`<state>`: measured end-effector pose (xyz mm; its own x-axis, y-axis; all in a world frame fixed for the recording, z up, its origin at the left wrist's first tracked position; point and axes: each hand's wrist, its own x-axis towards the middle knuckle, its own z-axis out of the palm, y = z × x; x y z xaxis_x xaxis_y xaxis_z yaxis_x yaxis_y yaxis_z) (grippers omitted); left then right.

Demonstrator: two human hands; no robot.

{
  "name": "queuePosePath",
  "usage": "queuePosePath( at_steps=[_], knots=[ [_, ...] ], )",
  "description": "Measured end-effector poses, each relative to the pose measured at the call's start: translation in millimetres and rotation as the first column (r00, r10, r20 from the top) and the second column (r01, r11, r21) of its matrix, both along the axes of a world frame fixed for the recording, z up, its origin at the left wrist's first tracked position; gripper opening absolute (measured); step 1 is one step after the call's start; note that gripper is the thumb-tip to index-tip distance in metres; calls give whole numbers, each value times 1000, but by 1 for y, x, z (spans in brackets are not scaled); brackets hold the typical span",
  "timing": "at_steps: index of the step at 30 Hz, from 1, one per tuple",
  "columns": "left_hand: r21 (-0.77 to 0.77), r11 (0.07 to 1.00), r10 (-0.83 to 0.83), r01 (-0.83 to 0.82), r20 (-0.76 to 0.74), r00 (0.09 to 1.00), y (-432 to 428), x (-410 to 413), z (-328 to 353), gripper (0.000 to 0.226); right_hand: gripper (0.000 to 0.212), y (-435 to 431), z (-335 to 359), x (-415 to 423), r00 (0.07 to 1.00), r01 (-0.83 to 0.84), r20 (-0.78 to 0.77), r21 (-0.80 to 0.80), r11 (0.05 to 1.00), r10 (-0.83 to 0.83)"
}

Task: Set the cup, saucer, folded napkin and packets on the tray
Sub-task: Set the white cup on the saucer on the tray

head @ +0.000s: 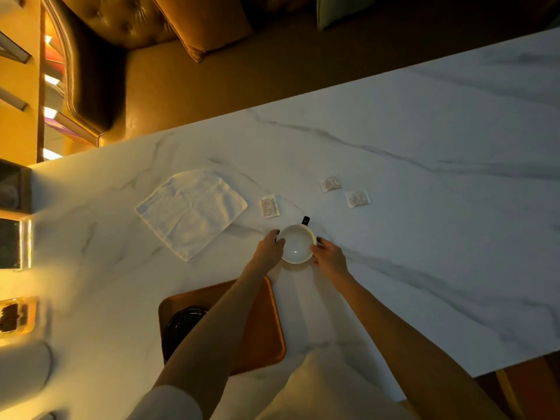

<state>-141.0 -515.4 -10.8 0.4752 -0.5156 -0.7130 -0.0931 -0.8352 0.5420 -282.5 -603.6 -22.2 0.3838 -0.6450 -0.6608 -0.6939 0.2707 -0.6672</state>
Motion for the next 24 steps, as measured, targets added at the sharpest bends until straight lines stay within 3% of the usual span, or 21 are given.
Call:
queuePosePath(
  at_steps=[9,15,24],
  knots=[
    [-1,990,138,-140,-144,980,-2,0,-7,39,32,-1,-3,2,997,28,67,42,999,-31],
    [-37,984,165,-173,-164,973,-4,-2,-4,40,37,5,-4,4,979,121,142,160,980,-144],
    [22,972,233,-233,-158,959,6,-6,8,40,36,12,3,9,999,-19,51,-3,1000,19]
  ],
)
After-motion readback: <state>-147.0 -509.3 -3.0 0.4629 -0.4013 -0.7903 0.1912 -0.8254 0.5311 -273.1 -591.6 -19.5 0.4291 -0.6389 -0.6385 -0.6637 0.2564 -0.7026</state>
